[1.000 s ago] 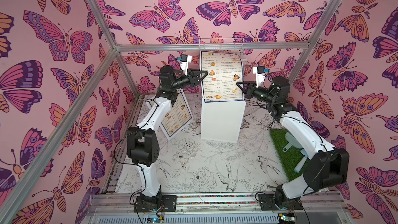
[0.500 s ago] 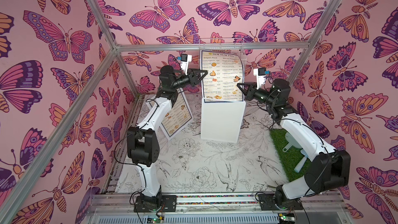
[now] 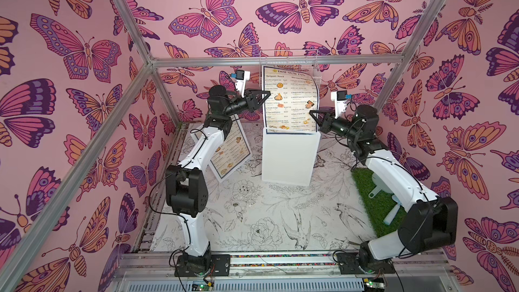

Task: Insert the menus into the narrow rack
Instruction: Insert the menu into the narrow rack.

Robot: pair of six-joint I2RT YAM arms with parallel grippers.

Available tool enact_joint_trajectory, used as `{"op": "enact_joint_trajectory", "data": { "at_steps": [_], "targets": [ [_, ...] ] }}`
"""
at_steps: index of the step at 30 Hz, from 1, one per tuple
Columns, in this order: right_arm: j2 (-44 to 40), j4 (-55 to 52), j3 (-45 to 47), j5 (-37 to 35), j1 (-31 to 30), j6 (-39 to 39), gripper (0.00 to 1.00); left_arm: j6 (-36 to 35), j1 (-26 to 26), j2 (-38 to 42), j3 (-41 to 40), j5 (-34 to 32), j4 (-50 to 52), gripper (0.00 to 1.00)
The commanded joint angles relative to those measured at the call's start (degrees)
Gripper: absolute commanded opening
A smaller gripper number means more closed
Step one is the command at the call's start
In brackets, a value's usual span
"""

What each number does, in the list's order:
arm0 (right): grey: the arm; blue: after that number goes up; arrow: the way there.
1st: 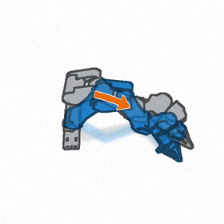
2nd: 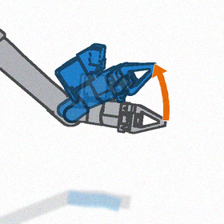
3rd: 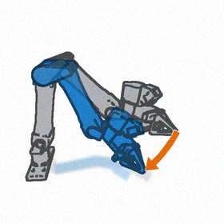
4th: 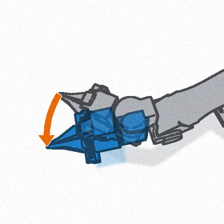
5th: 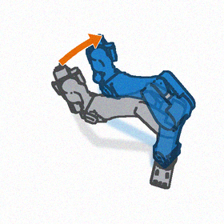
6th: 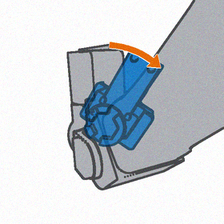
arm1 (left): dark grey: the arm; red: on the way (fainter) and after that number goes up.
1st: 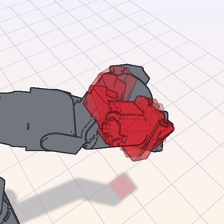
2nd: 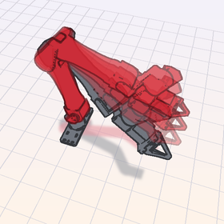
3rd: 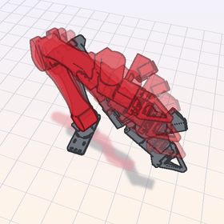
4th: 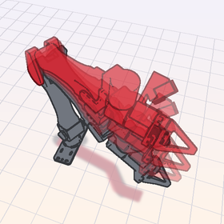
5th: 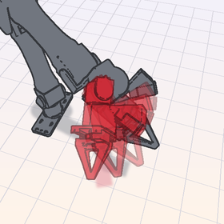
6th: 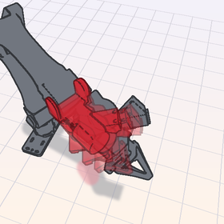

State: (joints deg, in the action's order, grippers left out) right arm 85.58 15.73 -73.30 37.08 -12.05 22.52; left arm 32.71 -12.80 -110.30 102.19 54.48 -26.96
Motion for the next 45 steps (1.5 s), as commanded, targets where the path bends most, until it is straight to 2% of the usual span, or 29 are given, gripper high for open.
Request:
{"op": "enact_joint_trajectory", "data": {
  "at_steps": [1, 9, 11, 16, 23, 28, 32, 35, 42, 45],
  "targets": [
    [-1.6, 2.0, 1.3, 0.2, -0.3, 0.7, 0.07, 0.6, -0.5, -0.6, 1.4, 1.4, -1.4, 0.29],
    [-2.7, 3.8, 3.9, 0.4, -0.3, 1.0, 0.08, 0.9, -0.9, -1.3, 1.9, 1.7, -1.4, 0.32],
    [-2.6, 3.9, 3.4, 0.5, -0.2, 0.9, 0.14, 0.9, -1.2, -1.5, 2.1, 1.8, -1.4, 0.32],
    [-1.2, 3.8, 0.3, 3.1, 0.1, 1.2, 0.37, 1.0, -1.7, -2.0, 2.7, 1.9, -1.4, 0.32],
    [0.6, 2.5, -3.8, 5.2, 0.5, 0.7, 0.47, 0.8, -1.9, -2.4, 3.5, 2.1, -0.8, 0.32],
    [3.0, 0.5, -8.4, 6.7, 1.4, 0.4, 0.49, 0.5, -1.9, -2.4, 3.8, 2.3, -0.3, 0.32],
    [4.1, 0.9, -10.6, 7.5, 1.9, 1.2, 0.48, 0.6, -1.9, -2.4, 3.6, 2.4, -0.1, 0.32],
    [6.2, 1.6, -12.0, 8.1, 2.0, 2.1, 0.42, 0.4, -1.9, -2.2, 3.5, 2.4, 0.1, 0.32],
    [6.0, 1.9, -11.8, 9.0, 2.5, 2.2, 0.16, -1.2, -1.9, -1.9, 4.3, 1.9, 2.3, 0.36],
    [5.0, 2.8, -10.0, 9.4, 2.6, 2.3, 0.09, -1.2, -1.9, -1.8, 4.4, 1.9, 2.4, 0.42]
  ]
}}
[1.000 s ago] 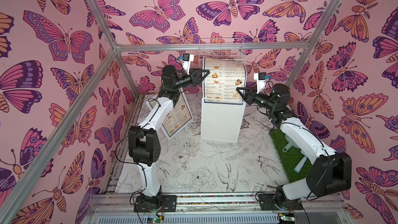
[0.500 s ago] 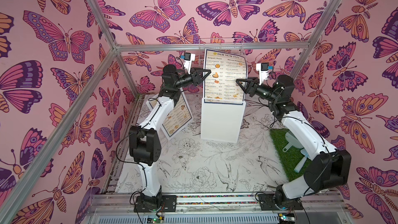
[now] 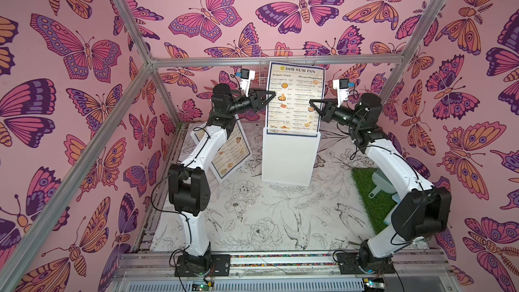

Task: Insert the menus into the narrow rack
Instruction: Insert the menu into the narrow rack.

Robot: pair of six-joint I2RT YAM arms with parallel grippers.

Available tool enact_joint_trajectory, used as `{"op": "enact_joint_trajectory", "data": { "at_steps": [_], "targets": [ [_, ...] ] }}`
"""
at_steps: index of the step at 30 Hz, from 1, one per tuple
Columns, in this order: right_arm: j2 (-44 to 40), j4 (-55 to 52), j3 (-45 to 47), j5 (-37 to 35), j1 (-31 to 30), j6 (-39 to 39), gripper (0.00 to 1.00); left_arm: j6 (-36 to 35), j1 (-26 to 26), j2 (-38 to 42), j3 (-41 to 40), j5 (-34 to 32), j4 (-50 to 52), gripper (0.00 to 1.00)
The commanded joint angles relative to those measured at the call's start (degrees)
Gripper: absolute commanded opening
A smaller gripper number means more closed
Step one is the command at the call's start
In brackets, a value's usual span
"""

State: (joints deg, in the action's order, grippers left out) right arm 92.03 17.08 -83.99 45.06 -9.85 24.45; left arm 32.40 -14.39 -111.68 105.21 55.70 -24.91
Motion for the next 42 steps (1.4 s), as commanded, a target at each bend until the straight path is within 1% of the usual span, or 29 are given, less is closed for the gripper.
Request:
{"op": "enact_joint_trajectory", "data": {
  "at_steps": [1, 5, 8, 10, 11, 13, 15, 16, 17, 18, 20, 22, 25, 26, 32, 37, 39, 40, 42],
  "targets": [
    [-1.5, 1.8, 1.3, 1.7, 0.3, 0.3, 0.07, -0.9, -0.3, -0.3, 1.4, 0.7, 0.3, 0.43],
    [-1.5, 1.4, 2.9, 2.6, 0.3, -0.1, 0.05, -0.9, -0.3, -0.3, 1.4, 0.9, 0.4, 0.45],
    [-1.5, 0.4, 3.4, 3.5, 0.4, -0.8, 0.06, -0.8, -0.3, -0.2, 1.3, 1.2, 0.4, 0.46],
    [-1.5, 0.7, 4.1, 3.4, 0.3, -0.9, 0.08, -1.0, -0.3, 0.0, 1.0, 1.0, 0.4, 0.46],
    [-2.1, 0.9, 4.2, 3.4, 0.3, -0.9, 0.11, -1.0, -0.3, 0.1, 1.0, 1.0, 0.5, 0.46],
    [-3.2, 1.0, 3.3, 3.5, 0.3, -0.6, 0.24, -0.9, -0.3, 0.0, 1.4, 1.0, 0.5, 0.46],
    [-2.6, 0.3, 1.0, 3.3, 0.4, -0.8, 0.34, -0.9, -0.3, -0.4, 2.2, 1.1, 0.8, 0.46],
    [-2.4, 0.1, 0.0, 3.4, 0.3, -0.9, 0.37, -0.8, -0.4, -0.5, 2.5, 1.1, 1.0, 0.46],
    [-2.4, -0.3, -1.3, 3.4, 0.3, -0.9, 0.39, -0.8, -0.4, -0.6, 2.8, 1.1, 1.2, 0.46],
    [-0.7, -0.6, -2.5, 3.5, 0.4, -0.9, 0.39, -1.0, -0.5, -0.7, 3.1, 1.0, 1.4, 0.46],
    [0.4, -0.7, -4.1, 3.6, 0.4, -0.6, 0.39, -1.2, -0.7, -0.7, 3.4, 1.0, 1.8, 0.45],
    [0.9, -0.6, -4.8, 3.6, 0.3, -0.1, 0.36, -1.3, -0.8, -0.7, 3.4, 1.1, 2.0, 0.45],
    [1.2, -0.4, -4.1, 3.9, 0.4, 0.2, 0.21, -1.5, -0.9, -0.6, 2.6, 1.2, 2.3, 0.44],
    [0.9, -0.1, -3.3, 3.8, 0.4, 0.2, 0.18, -1.6, -1.0, -0.3, 2.3, 1.1, 2.2, 0.44],
    [-1.4, 0.1, 1.1, 3.2, 0.3, -1.2, 0.12, -2.3, -1.0, 0.5, 0.5, 0.8, 2.2, 0.44],
    [-1.6, 0.0, 2.5, 1.8, 0.4, -1.8, 0.11, -2.9, -1.0, 1.4, -0.4, 0.2, 2.3, 0.44],
    [-3.5, 0.3, 2.8, 1.9, 0.3, -1.8, 0.11, -2.6, -0.9, 1.1, -0.1, 0.6, 2.2, 0.44],
    [-3.5, 0.4, 2.9, 2.0, 0.3, -1.6, 0.13, -2.6, -1.0, 1.1, 0.0, 0.6, 2.2, 0.44],
    [-3.4, 1.0, 2.5, 2.3, 0.4, -1.1, 0.29, -2.6, -0.9, 1.2, -0.2, 0.6, 2.2, 0.44]
  ]
}}
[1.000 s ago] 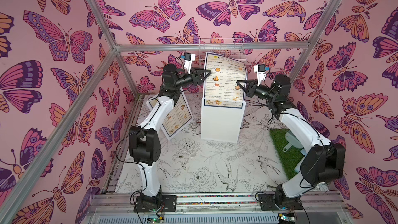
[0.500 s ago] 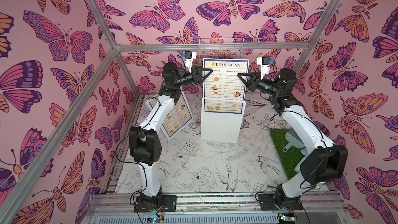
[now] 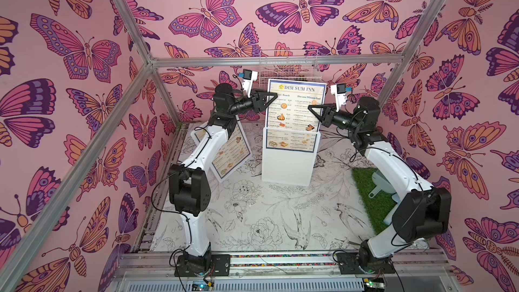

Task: Insert the menus into the narrow rack
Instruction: Insert the menu into the narrow rack.

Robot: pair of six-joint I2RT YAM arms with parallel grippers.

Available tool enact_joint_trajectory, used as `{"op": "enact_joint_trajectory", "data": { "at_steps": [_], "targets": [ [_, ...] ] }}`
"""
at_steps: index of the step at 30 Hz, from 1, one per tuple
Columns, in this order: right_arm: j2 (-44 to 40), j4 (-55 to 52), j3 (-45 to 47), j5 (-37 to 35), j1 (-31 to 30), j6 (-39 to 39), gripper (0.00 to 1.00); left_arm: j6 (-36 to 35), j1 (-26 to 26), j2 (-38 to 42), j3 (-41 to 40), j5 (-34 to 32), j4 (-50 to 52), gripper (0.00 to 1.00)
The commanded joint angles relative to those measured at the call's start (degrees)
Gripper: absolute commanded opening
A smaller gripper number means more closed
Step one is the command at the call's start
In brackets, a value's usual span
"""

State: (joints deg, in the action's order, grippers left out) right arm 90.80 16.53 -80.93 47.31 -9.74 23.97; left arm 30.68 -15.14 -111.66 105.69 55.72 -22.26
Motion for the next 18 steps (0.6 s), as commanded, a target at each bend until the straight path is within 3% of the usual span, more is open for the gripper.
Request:
{"op": "enact_joint_trajectory", "data": {
  "at_steps": [1, 5, 12, 18],
  "targets": [
    [-2.1, 1.6, -1.0, 0.1, 0.3, -0.5, 0.33, -0.9, -0.2, 1.2, -0.8, 0.7, -0.4, 0.44],
    [-1.1, 0.4, -4.2, 0.3, 0.3, -0.4, 0.35, -0.8, -0.3, 1.6, -1.1, 0.9, -0.4, 0.42],
    [-0.1, 1.5, -2.9, 1.0, 0.3, 0.6, 0.17, -1.7, -0.4, 3.2, -4.5, 0.3, -0.7, 0.40],
    [-2.4, 1.8, 0.8, 0.9, 0.3, -0.1, 0.11, -1.2, -0.4, 3.9, -6.5, 0.4, -1.6, 0.41]
  ]
}}
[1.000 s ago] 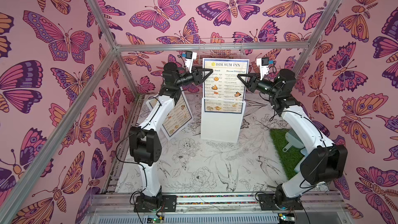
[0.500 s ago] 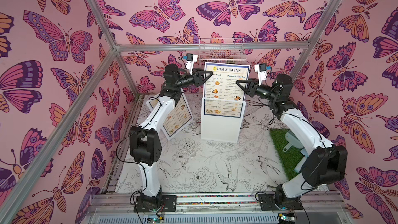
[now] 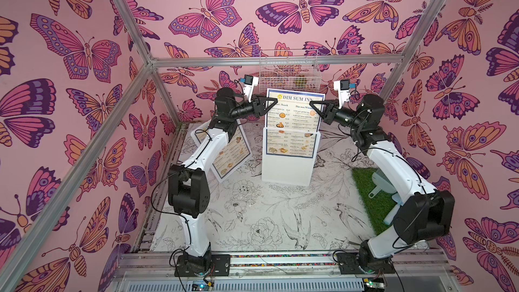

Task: Insert the menus into the narrow rack
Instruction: Insert the menu into the narrow rack.

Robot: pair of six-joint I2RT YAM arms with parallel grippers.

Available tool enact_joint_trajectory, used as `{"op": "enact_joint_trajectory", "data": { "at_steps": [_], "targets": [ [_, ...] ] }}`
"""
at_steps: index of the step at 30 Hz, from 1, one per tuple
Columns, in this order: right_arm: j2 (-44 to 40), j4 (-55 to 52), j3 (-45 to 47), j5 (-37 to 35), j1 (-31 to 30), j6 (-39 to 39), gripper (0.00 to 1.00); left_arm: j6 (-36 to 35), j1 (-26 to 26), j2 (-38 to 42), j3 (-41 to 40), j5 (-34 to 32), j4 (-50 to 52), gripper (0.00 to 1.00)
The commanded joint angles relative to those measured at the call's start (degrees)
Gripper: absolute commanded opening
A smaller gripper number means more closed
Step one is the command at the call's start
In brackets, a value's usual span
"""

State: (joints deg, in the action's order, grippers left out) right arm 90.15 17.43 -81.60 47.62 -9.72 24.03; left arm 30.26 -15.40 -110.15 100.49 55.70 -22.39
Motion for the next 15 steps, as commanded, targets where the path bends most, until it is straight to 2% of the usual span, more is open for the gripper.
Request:
{"op": "enact_joint_trajectory", "data": {
  "at_steps": [1, 7, 11, 15],
  "targets": [
    [-1.9, 1.0, 2.0, 0.4, 0.3, -0.2, 0.12, -0.9, -0.2, 2.8, -1.7, 0.4, -1.6, 0.41],
    [-1.3, -1.5, -1.1, -0.4, 0.3, -1.1, 0.43, -0.5, -0.3, 3.1, -2.1, 0.8, -2.1, 0.41],
    [-1.4, -4.4, -3.5, -2.9, 0.2, -1.7, 0.50, 0.4, -0.4, 3.0, -2.3, 1.9, -2.9, 0.40],
    [-1.7, -9.3, -5.4, -6.6, 0.2, -3.3, 0.54, 0.4, -0.6, 3.0, -2.7, 1.9, -3.0, 0.39]
  ]
}}
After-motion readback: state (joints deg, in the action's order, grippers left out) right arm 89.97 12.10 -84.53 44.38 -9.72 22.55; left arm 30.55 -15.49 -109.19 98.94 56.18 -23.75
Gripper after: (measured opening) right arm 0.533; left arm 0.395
